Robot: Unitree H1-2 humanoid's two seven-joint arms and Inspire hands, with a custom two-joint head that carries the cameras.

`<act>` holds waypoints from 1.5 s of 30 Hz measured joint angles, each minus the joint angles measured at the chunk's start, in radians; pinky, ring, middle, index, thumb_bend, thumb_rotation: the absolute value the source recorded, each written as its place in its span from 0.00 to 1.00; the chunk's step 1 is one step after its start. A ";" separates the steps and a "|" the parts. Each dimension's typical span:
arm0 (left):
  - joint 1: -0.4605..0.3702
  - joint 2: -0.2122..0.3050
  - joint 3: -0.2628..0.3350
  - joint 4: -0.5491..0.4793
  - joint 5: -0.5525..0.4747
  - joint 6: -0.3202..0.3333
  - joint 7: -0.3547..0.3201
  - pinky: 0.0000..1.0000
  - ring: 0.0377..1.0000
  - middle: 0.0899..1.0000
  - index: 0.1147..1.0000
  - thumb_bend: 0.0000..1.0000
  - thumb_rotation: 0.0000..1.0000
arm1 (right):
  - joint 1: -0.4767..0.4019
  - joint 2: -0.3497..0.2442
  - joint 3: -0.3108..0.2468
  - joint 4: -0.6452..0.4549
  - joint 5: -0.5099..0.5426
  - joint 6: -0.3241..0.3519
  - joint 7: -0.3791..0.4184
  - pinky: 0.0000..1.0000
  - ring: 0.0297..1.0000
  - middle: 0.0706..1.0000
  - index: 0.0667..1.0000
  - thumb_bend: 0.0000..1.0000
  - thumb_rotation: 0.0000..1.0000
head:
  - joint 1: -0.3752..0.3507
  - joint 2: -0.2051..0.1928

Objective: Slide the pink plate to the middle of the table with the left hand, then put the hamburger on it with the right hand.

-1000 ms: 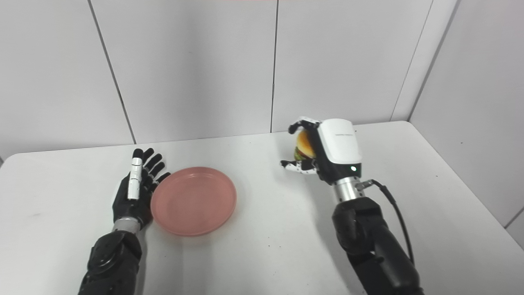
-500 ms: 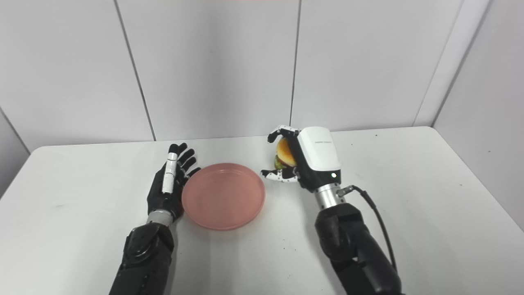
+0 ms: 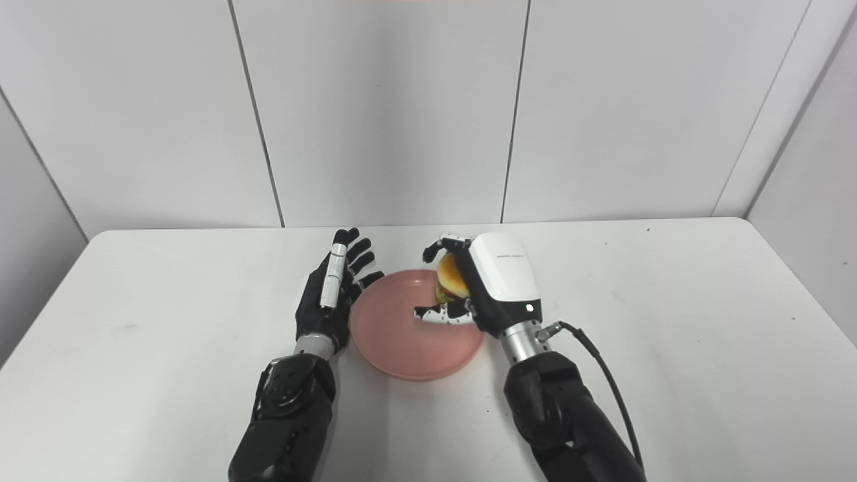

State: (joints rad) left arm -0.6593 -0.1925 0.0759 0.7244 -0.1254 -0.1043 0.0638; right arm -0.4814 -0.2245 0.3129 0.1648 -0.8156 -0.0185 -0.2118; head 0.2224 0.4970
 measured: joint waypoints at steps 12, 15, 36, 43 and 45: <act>-0.006 -0.006 0.001 0.014 -0.001 -0.008 0.000 0.69 0.86 0.84 0.82 0.82 0.80 | -0.025 0.021 0.053 0.127 -0.025 -0.038 -0.031 0.29 0.32 0.35 0.48 0.52 0.00 | -0.015 -0.005; -0.006 -0.005 0.003 0.016 -0.001 -0.014 -0.002 0.70 0.86 0.84 0.80 0.82 0.79 | -0.033 0.025 0.059 0.159 -0.025 -0.041 -0.034 0.28 0.30 0.35 0.48 0.52 0.00 | -0.018 -0.008; -0.017 0.002 -0.006 0.048 0.003 -0.043 -0.014 0.69 0.88 0.88 0.82 0.79 0.84 | -0.120 0.045 0.132 0.373 -0.009 -0.175 -0.111 0.52 0.59 0.64 0.57 0.55 0.36 | -0.014 -0.012; -0.017 0.002 -0.009 0.046 0.007 -0.041 -0.004 0.68 0.89 0.89 0.87 0.80 0.86 | -0.111 0.029 0.143 0.336 -0.012 -0.176 -0.068 0.71 0.78 0.82 0.77 0.64 0.79 | -0.017 -0.014; -0.017 0.002 -0.008 0.046 0.010 -0.041 -0.003 0.68 0.90 0.90 0.85 0.80 0.84 | -0.109 0.030 0.143 0.333 -0.011 -0.177 -0.065 0.71 0.78 0.82 0.80 0.63 0.84 | -0.018 -0.014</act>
State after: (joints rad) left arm -0.6766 -0.1903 0.0682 0.7705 -0.1150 -0.1450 0.0606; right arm -0.5903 -0.1948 0.4556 0.4980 -0.8264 -0.1953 -0.2770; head 0.2040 0.4832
